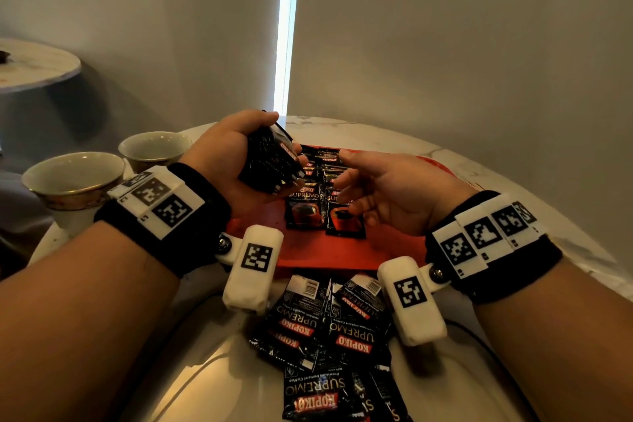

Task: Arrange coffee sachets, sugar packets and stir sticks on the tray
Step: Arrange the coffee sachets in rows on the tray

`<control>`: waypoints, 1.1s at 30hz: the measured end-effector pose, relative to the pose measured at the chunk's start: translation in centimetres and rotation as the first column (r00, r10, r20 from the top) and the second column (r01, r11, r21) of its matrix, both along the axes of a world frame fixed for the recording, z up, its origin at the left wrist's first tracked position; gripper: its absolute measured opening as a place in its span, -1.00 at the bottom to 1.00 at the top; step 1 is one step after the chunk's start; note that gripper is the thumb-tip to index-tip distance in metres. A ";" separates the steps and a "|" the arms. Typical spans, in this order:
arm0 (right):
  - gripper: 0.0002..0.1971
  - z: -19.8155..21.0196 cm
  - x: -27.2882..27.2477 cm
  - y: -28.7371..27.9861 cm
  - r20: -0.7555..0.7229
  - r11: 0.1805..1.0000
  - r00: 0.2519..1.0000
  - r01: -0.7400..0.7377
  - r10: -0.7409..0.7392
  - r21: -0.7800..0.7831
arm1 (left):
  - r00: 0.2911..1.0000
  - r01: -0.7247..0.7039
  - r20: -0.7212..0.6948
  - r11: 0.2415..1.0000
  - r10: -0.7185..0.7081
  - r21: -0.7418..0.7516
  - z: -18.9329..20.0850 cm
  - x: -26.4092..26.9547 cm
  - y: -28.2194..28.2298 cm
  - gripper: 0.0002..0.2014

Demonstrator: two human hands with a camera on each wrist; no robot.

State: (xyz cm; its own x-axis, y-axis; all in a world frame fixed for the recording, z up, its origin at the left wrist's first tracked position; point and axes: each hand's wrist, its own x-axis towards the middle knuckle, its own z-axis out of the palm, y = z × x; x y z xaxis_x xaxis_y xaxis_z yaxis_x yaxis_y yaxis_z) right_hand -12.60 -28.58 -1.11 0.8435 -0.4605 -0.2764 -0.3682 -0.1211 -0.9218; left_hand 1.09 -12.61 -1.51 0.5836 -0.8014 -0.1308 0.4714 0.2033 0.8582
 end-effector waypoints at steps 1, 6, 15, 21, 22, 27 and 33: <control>-0.66 0.1 0.0 0.0 0.072 1.000 0.997 0.015 -0.014 -0.006 | 1.000 0.017 0.006 1.000 -0.017 0.004 0.0 0.0 0.0 -0.63; -0.74 0.6 -0.3 0.4 0.335 0.992 0.940 -0.026 0.066 -0.122 | 0.996 0.089 0.009 0.996 -0.089 -0.011 0.1 -0.5 0.1 -0.59; -0.52 1.3 -1.0 1.8 0.413 0.965 0.882 -0.149 0.228 -0.215 | 0.991 0.131 0.038 0.990 -0.129 -0.049 -0.3 -0.5 -0.2 -0.66; -0.71 1.3 -1.1 2.2 0.415 0.957 0.887 -0.086 0.200 -0.278 | 0.993 0.117 0.020 0.993 -0.117 0.000 -0.2 -0.8 -0.2 -0.70; -0.74 1.2 -1.1 2.3 0.418 0.959 0.888 -0.078 0.192 -0.274 | 0.992 0.124 0.021 0.992 -0.125 0.013 -0.2 -0.8 -0.2 -0.71; -0.74 1.2 -1.0 2.3 0.456 0.963 0.877 -0.028 0.152 -0.267 | 0.988 0.150 0.023 0.988 -0.151 0.045 0.0 -0.6 0.1 -0.68; -0.96 0.2 0.2 1.3 0.558 0.981 0.828 0.150 -0.058 -0.121 | 0.992 0.128 -0.004 0.988 -0.128 0.083 0.6 -0.9 0.4 -0.61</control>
